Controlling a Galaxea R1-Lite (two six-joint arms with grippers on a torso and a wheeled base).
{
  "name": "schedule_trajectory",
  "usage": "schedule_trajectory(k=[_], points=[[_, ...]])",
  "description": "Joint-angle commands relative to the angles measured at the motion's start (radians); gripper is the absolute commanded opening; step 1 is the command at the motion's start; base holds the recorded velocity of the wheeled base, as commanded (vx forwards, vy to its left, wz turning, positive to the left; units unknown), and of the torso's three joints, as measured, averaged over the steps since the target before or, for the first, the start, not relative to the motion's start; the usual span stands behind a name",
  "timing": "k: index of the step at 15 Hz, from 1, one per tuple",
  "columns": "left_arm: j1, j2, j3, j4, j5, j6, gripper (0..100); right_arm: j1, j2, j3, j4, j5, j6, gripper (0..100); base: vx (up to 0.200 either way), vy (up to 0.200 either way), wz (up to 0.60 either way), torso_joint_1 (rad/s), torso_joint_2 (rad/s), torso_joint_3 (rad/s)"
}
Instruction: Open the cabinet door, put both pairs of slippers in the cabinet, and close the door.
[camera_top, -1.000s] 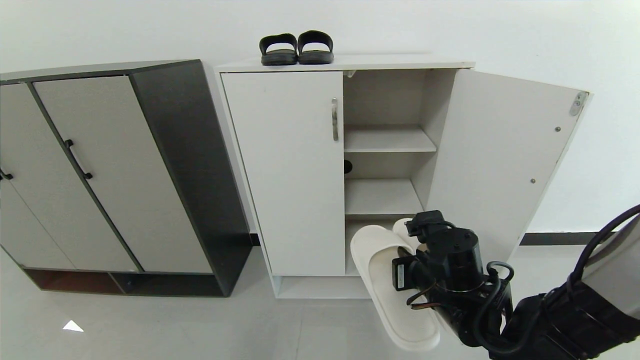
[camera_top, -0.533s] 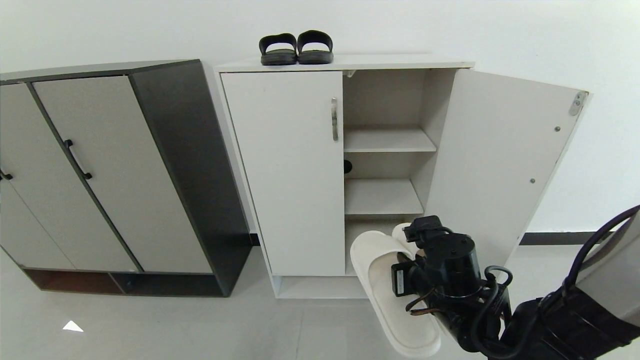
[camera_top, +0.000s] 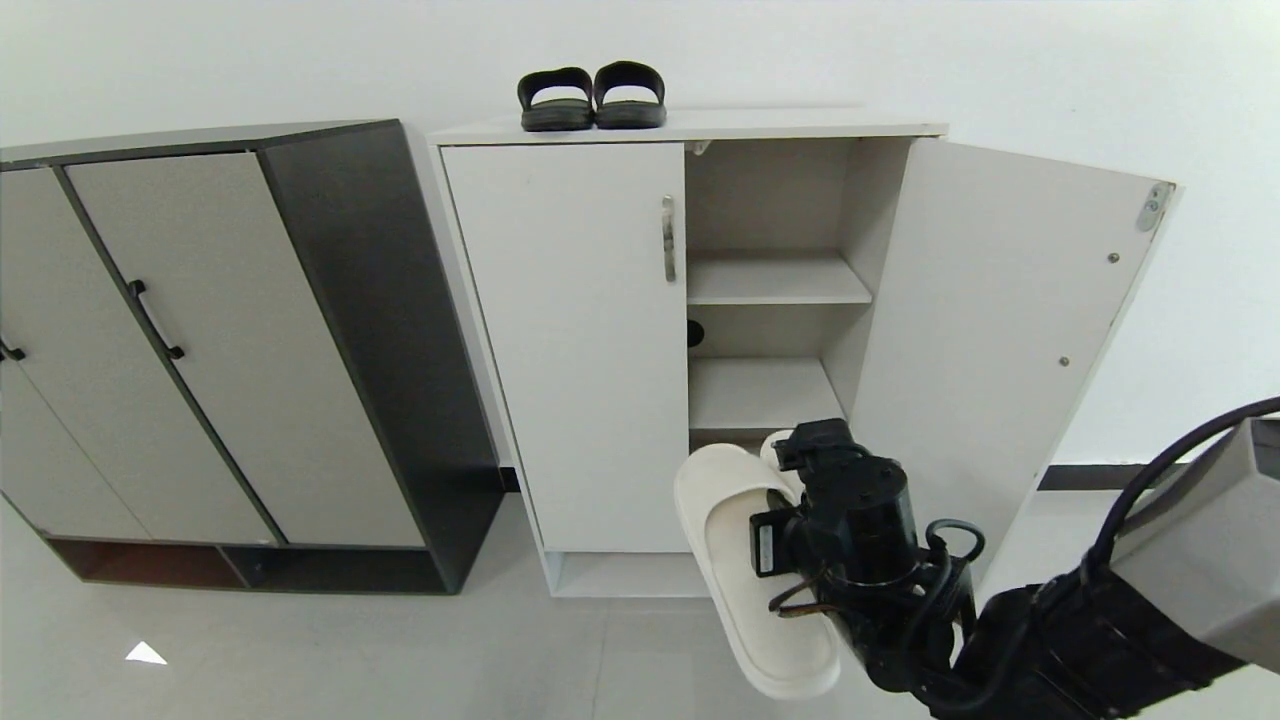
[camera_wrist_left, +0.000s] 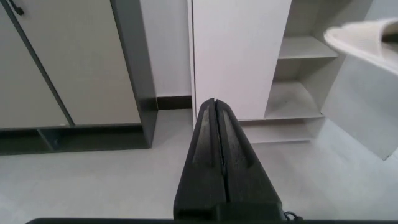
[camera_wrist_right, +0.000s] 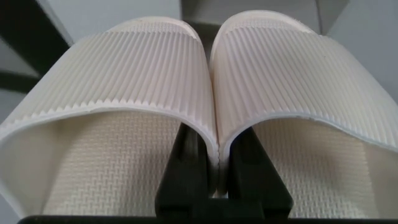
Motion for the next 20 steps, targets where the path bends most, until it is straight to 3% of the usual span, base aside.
schedule_trajectory(k=[1, 3, 5, 9, 20], points=[[0.0, 0.0, 0.0, 0.001, -0.001, 0.0, 0, 0.003, 0.075, -0.15, 0.062, -0.05, 0.007, 0, 0.0, 0.0, 0.0, 0.0, 0.0, 0.0], [0.0, -0.002, 0.0, 0.001, -0.001, 0.0, 0, 0.003, 0.104, -0.31, 0.246, -0.098, 0.099, 0, 0.0, -0.1, 0.0, 0.001, 0.0, -0.001], [0.0, 0.0, 0.0, 0.001, -0.002, 0.0, 0, 0.003, 0.112, -0.38, 0.349, -0.155, 0.165, 0, 0.0, -0.2, 0.0, -0.002, 0.0, 0.002], [0.0, 0.0, 0.0, -0.001, -0.002, 0.0, 0, 0.005, 0.112, -0.379, 0.35, -0.175, 0.165, 0, 0.0, -0.2, 0.0, 0.001, 0.0, 0.0], [0.0, 0.0, 0.0, 0.001, -0.002, -0.002, 0, 0.023, 0.13, -0.337, 0.342, -0.188, 0.165, 0, 0.0, 0.0, 0.0, 0.0, 0.0, 0.0]])
